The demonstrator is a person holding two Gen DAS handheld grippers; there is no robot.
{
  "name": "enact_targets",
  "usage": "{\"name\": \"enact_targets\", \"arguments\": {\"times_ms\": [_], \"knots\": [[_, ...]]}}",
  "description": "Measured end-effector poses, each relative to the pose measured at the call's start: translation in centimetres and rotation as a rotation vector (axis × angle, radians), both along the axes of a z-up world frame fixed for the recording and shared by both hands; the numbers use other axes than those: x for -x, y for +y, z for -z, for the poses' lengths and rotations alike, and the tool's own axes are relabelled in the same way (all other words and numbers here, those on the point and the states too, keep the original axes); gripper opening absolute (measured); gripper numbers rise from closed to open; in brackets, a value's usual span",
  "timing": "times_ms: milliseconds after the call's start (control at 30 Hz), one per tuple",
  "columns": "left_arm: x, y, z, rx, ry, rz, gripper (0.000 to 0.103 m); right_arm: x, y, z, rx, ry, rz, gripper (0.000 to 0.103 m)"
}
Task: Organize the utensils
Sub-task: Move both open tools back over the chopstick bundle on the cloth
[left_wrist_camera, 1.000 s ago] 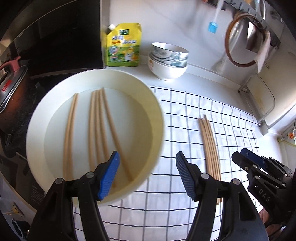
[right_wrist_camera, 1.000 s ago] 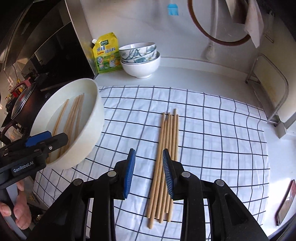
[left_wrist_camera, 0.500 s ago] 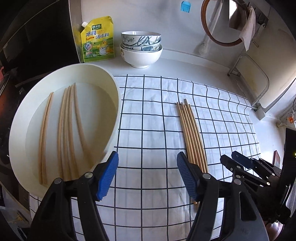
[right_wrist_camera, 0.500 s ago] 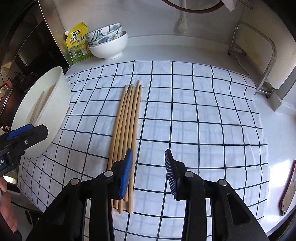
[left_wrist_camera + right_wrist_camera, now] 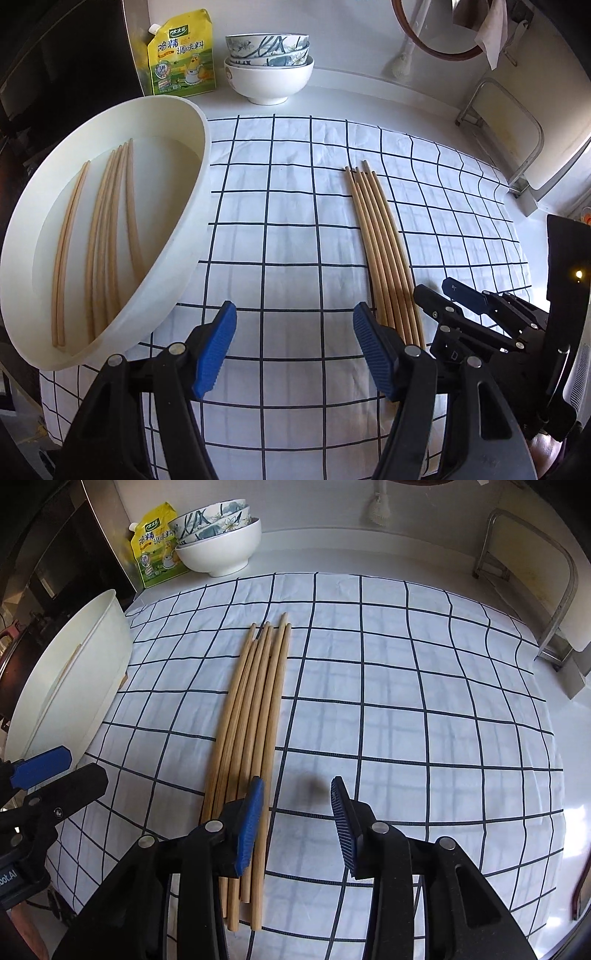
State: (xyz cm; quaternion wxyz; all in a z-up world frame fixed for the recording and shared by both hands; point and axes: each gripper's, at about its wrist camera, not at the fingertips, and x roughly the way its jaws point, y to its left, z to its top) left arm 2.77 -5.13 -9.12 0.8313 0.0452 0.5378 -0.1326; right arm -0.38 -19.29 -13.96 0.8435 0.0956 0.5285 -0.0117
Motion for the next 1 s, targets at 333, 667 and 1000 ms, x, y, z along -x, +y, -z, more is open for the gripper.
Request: {"name": "enact_targets", "arguments": {"times_ms": [333,667,1000], "knots": [[0.0,-0.6,1.0,-0.006,0.016,0.006,0.065,-0.1,-0.1,0.1,0.016,-0.005,-0.016,0.037],[-0.1,-3.1,2.7,-0.002,0.029,0.039,0.066,1.0,-3.1,0.1,0.011,-0.008,0.039,0.037],[-0.4,-4.7,4.6,-0.024,0.049,0.045,0.067,1.9,-4.4,-0.1,-0.007,-0.026,0.054,0.037]]}}
